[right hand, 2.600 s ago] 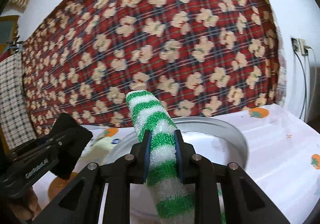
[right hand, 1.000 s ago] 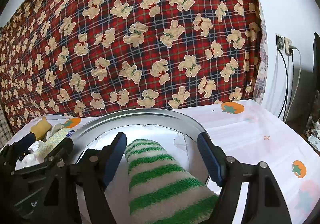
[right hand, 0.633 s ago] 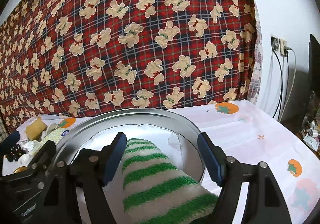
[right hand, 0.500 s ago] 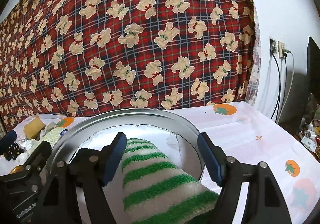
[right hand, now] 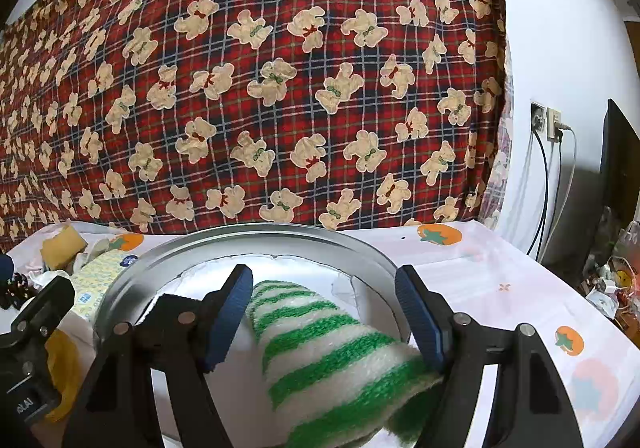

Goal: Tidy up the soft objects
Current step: 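Lower the striped sock into the tin and open the right tool while the left releases the black sock, then withdraw both tools from the tin back toward the remaining items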

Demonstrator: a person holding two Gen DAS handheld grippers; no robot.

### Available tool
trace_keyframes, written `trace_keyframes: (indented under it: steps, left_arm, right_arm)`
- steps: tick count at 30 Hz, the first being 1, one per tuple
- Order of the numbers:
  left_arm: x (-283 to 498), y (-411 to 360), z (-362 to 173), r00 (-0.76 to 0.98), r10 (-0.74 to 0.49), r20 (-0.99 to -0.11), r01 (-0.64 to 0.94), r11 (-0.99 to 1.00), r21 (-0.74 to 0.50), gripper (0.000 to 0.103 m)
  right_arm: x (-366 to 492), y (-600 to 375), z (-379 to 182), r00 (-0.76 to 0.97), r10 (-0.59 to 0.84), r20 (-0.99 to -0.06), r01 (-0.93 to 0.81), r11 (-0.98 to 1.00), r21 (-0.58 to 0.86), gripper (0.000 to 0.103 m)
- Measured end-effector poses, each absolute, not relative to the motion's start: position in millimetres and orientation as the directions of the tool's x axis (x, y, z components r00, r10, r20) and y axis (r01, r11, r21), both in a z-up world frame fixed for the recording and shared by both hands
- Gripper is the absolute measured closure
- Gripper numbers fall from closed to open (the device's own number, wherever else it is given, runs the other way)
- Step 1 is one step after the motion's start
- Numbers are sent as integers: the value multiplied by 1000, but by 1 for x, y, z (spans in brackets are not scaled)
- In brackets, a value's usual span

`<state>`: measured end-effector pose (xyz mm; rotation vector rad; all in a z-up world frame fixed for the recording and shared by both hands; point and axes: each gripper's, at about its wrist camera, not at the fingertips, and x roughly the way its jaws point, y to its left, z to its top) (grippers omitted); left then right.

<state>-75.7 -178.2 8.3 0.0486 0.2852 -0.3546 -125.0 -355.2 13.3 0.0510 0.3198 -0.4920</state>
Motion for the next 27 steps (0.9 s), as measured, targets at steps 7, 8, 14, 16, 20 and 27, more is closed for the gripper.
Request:
trace_keyframes:
  steps: [7, 8, 14, 16, 20, 27]
  left_arm:
    - [-77, -158, 9, 905, -324, -276, 334, 942, -10, 1]
    - [-77, -154, 9, 906, -323, -274, 333, 943, -12, 1]
    - [-77, -134, 9, 911, -320, -261, 325, 945, -23, 1]
    - [-77, -129, 10, 913, -317, -258, 321, 947, -25, 1]
    - [-76, -120, 10, 916, -311, -254, 317, 948, -21, 1]
    - [-68, -97, 10, 926, -283, -250, 290, 957, -11, 1]
  right_arm:
    - [-128, -339, 15, 831, -473, -292, 479, 876, -56, 27]
    - [-128, -338, 15, 830, -474, -295, 481, 875, -52, 27]
    - [-130, -331, 14, 825, -473, -308, 487, 873, -36, 27]
    - [-131, -324, 13, 826, -472, -308, 485, 874, -41, 27]
    - [-133, -306, 13, 836, -455, -306, 467, 883, -36, 27]
    - [-127, -271, 12, 857, -420, -299, 427, 903, -43, 27]
